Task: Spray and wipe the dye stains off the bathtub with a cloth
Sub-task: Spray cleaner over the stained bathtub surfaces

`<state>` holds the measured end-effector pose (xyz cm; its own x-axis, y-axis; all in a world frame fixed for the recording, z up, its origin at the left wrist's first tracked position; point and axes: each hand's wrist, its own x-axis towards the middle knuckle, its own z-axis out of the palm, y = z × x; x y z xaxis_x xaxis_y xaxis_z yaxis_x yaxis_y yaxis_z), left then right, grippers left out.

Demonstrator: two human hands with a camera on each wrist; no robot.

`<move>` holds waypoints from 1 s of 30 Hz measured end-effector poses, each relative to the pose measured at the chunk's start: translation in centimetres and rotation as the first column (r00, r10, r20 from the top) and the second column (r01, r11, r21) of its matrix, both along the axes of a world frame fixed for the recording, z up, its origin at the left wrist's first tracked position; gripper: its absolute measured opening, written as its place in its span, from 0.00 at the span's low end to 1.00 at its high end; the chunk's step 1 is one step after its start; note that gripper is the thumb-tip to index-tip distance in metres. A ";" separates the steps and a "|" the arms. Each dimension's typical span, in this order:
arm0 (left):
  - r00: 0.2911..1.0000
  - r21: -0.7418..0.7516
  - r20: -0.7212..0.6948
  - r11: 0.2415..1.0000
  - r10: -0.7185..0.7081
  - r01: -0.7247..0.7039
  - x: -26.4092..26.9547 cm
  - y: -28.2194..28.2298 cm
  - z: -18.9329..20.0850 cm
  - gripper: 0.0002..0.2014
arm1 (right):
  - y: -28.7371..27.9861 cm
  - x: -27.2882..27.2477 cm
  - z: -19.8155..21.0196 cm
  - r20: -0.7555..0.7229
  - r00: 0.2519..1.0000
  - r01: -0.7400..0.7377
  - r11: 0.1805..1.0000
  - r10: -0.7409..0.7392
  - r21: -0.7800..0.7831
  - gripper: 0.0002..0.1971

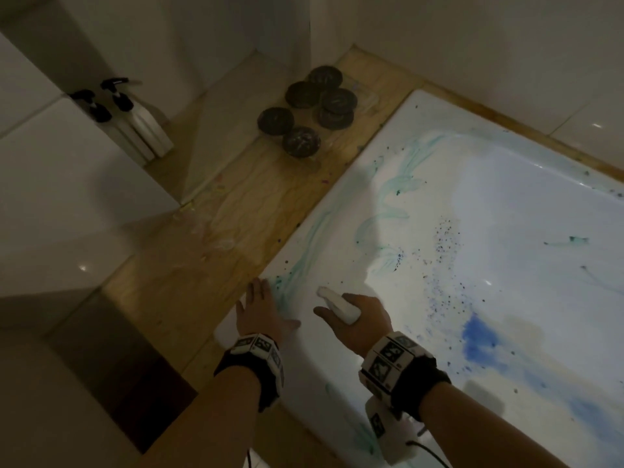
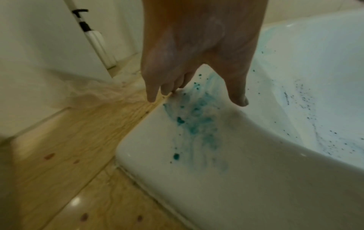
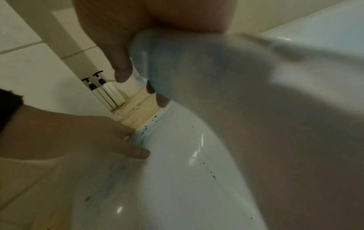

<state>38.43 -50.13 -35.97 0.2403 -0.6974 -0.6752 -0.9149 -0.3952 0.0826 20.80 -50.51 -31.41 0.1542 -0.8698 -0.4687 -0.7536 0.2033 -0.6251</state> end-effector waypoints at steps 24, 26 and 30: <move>0.994 -0.113 0.054 0.989 -0.091 0.097 -3.6 -6.3 -1.0 0.43 | -6.5 -1.6 -2.9 0.149 0.987 0.071 0.989 -0.052 -0.126 0.19; 0.994 -0.088 0.065 0.992 -0.090 0.096 -3.7 -6.3 -0.9 0.43 | -6.5 -1.7 -3.3 0.155 0.987 0.073 0.988 -0.052 -0.138 0.18; 0.993 -0.085 0.078 0.992 -0.090 0.096 -3.8 -6.7 -0.8 0.43 | -7.5 -1.8 -3.1 0.048 0.994 0.101 0.979 -0.093 -0.178 0.20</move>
